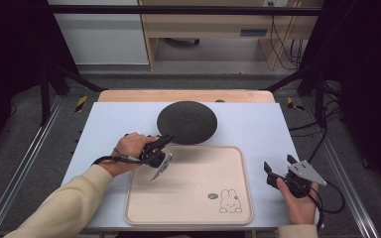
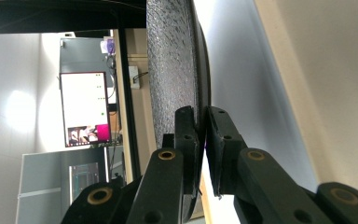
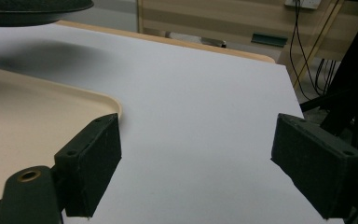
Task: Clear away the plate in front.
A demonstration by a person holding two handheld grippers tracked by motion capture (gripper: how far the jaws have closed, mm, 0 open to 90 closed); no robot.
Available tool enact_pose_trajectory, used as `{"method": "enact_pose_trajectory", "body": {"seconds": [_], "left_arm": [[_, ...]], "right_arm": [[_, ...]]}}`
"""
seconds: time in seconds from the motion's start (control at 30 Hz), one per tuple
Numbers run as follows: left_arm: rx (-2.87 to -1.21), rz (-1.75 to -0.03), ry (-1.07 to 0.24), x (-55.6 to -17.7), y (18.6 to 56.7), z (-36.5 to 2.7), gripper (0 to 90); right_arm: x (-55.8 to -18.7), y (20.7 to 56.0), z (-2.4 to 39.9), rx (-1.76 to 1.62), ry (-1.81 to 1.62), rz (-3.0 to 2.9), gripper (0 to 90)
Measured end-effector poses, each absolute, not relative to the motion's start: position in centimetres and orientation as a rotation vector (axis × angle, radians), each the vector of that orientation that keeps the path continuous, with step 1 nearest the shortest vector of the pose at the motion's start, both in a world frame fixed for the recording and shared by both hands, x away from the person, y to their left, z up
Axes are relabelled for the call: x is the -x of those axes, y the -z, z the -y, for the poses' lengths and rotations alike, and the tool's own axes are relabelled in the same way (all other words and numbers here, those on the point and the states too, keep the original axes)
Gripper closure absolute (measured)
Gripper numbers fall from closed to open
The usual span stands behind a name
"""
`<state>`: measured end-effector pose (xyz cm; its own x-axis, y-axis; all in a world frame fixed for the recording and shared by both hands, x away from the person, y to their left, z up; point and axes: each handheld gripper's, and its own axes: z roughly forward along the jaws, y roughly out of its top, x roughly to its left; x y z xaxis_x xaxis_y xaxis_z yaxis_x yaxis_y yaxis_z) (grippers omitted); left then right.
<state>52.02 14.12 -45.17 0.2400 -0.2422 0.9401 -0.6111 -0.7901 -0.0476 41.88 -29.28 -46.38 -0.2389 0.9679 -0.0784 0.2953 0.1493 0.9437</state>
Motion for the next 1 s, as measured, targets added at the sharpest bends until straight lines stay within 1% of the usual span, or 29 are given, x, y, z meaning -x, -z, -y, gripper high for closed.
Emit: {"method": "enact_pose_trajectory", "body": {"seconds": [0.23, 0.47, 0.73, 1.0], "left_arm": [[-2.152, 0.786, -1.575, -50.1, 44.6, -15.0, 82.9], [-2.139, 0.805, -1.568, -48.8, 44.4, -15.1, 82.7], [-2.119, 0.845, -1.546, -47.4, 44.9, -14.7, 82.6], [-2.066, 0.846, -1.516, -46.4, 45.5, -14.3, 82.7]], "right_arm": [[-41.9, 46.2, 29.1, -1.177, -1.180, -1.637, 14.6], [-41.9, 46.2, 28.9, -1.147, -1.186, -1.638, 14.2], [-41.9, 46.2, 28.9, -1.144, -1.180, -1.638, 14.2], [-41.9, 46.2, 28.9, -1.140, -1.173, -1.643, 14.2]]}}
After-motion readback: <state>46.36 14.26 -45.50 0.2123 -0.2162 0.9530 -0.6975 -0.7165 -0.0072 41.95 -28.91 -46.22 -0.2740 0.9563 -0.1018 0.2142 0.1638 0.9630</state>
